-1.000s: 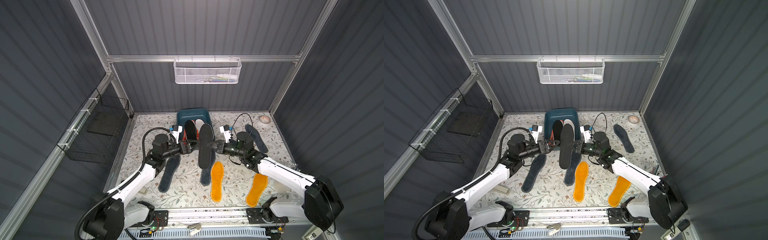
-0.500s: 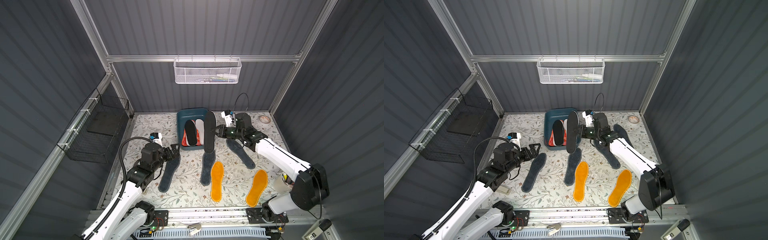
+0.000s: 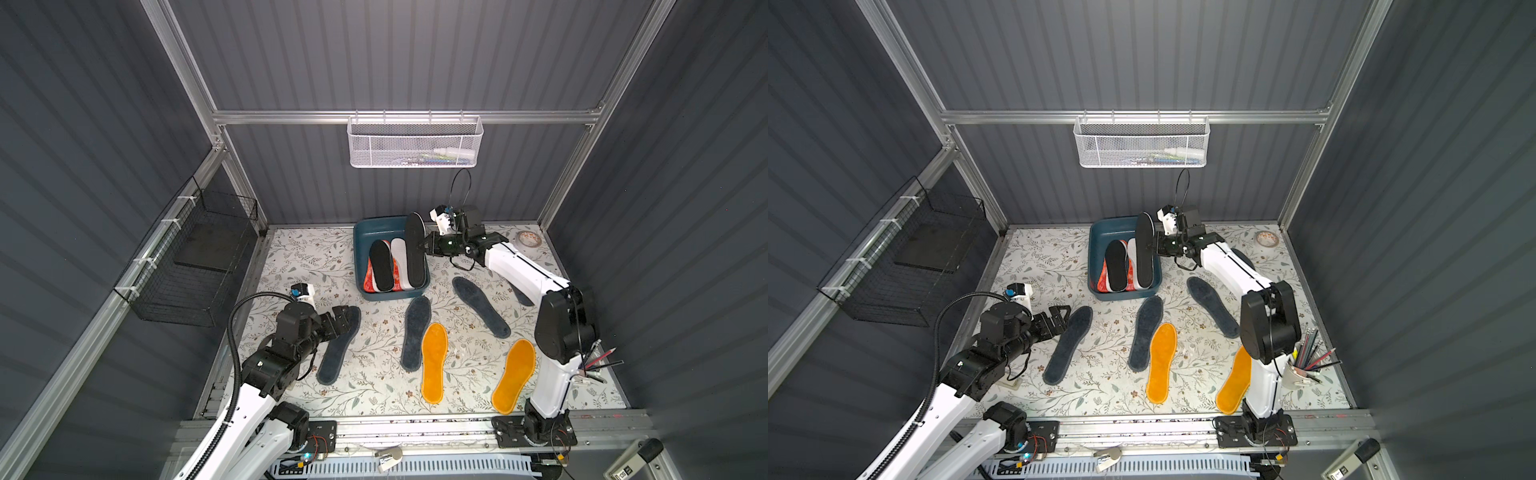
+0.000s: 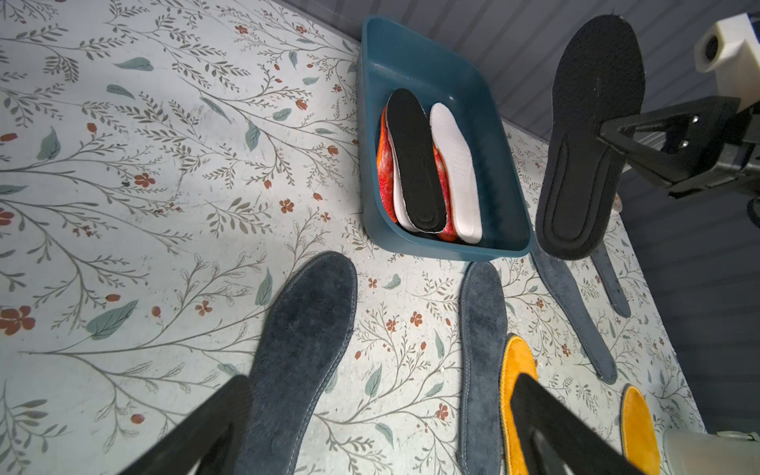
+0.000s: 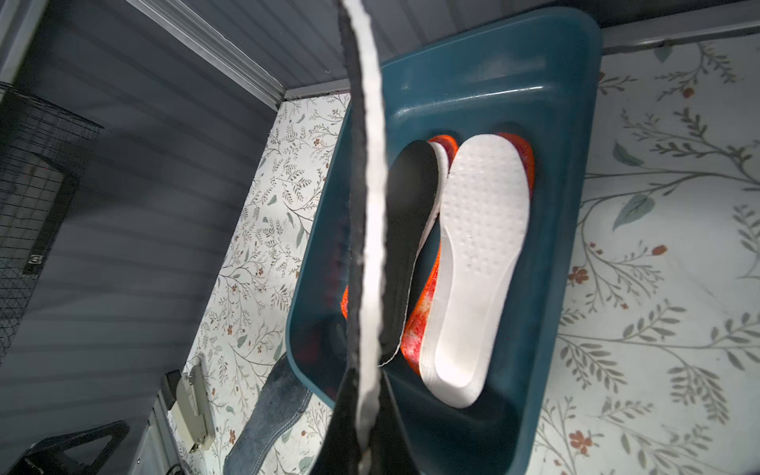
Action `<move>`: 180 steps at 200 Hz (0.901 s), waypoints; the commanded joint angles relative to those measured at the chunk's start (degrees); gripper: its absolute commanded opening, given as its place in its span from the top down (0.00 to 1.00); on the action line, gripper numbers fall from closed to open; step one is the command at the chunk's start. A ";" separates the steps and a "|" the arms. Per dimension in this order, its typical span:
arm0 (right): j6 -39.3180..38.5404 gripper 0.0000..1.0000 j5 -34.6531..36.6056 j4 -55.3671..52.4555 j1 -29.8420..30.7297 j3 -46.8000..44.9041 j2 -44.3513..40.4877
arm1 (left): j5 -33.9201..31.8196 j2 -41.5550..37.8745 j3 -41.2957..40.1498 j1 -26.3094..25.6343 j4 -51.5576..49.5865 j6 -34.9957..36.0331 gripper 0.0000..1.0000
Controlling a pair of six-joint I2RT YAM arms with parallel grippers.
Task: Put the insoles into the storage box
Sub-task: Place the insole in the storage box.
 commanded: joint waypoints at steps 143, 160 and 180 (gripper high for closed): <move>-2.39 1.00 -4.48 -4.16 -0.03 18.68 19.82 | -0.77 0.54 -0.14 -0.21 -2.45 -1.09 0.00; -2.74 1.00 -3.76 -4.40 0.01 19.55 21.50 | -0.68 0.90 -0.05 -0.21 -2.49 -1.05 0.00; -3.41 1.00 -2.72 -5.89 -0.05 22.10 23.83 | -0.62 1.33 -0.06 -0.19 -2.69 -1.02 0.00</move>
